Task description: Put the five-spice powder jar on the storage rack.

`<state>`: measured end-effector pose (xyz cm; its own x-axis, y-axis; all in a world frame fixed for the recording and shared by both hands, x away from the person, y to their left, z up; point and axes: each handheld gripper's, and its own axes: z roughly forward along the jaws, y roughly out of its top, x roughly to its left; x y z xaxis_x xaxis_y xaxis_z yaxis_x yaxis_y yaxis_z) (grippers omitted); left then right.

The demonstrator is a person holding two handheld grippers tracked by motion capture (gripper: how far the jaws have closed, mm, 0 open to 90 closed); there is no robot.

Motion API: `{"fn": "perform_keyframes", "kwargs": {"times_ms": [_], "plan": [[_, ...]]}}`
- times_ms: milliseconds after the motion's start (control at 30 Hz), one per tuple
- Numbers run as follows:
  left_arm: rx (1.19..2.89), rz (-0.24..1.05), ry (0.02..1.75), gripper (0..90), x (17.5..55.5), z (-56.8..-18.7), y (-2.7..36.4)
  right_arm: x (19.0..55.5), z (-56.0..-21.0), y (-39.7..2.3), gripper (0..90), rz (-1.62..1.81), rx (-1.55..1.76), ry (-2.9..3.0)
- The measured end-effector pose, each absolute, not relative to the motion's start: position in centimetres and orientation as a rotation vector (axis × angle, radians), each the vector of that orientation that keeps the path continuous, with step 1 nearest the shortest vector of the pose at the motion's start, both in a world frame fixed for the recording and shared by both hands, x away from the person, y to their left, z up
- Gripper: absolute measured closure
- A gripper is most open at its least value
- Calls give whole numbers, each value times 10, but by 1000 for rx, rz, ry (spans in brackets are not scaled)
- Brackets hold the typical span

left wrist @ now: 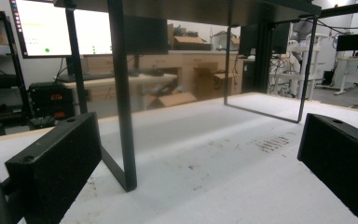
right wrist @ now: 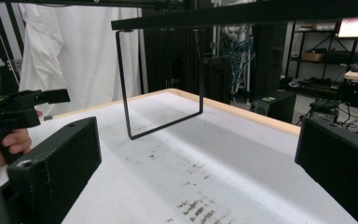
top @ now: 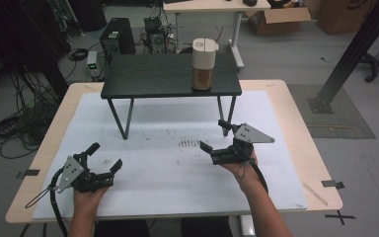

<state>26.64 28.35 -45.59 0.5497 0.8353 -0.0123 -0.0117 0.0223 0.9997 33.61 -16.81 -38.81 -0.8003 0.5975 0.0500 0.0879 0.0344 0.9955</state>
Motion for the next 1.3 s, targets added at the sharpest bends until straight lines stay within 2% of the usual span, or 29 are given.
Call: {"fn": "perform_keyframes", "kwargs": {"times_ms": [1300], "plan": [[1403,772,762,2,266,-456,283,321,-450,-171,0,1854,704,1937]]}}
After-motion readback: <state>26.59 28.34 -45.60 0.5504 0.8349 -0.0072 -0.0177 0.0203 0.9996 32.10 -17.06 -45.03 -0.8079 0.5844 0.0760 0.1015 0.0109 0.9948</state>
